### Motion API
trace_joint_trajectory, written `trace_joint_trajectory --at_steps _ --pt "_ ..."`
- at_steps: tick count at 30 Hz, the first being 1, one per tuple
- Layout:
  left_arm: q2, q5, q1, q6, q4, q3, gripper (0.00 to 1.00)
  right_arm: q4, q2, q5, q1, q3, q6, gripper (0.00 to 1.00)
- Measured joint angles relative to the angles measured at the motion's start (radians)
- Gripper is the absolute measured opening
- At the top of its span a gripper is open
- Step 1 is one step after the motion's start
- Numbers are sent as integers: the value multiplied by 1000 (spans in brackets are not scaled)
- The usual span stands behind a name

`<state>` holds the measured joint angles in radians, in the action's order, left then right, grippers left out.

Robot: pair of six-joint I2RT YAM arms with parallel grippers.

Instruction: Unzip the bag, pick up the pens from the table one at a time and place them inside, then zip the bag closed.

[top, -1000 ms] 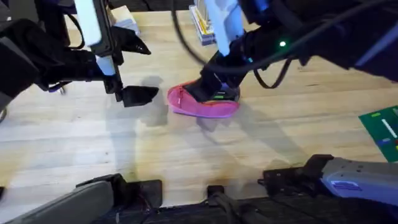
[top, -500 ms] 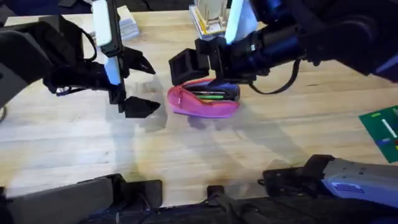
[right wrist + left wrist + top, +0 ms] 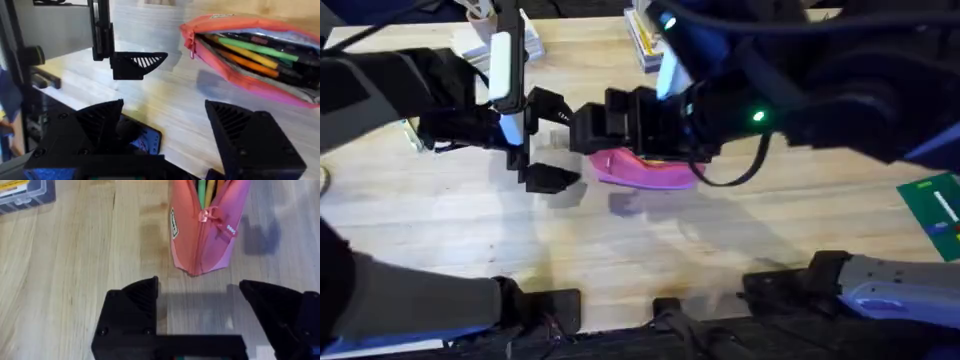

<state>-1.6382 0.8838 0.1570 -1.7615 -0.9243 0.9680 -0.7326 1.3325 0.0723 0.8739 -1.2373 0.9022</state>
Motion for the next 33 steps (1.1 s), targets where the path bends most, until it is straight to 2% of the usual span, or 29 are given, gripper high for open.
trace_joint_trajectory --at_steps 11,27,30,33 --pt "-36 26 0 -16 38 0 994 28 87 -137 60 0 81 997" --pt "-36 37 0 -16 38 0 993 147 262 -211 72 0 97 916" --pt "-36 37 0 -16 38 0 993 165 286 -215 72 0 97 862" --pt "-36 37 0 -16 38 0 993 181 310 -228 72 0 101 681"
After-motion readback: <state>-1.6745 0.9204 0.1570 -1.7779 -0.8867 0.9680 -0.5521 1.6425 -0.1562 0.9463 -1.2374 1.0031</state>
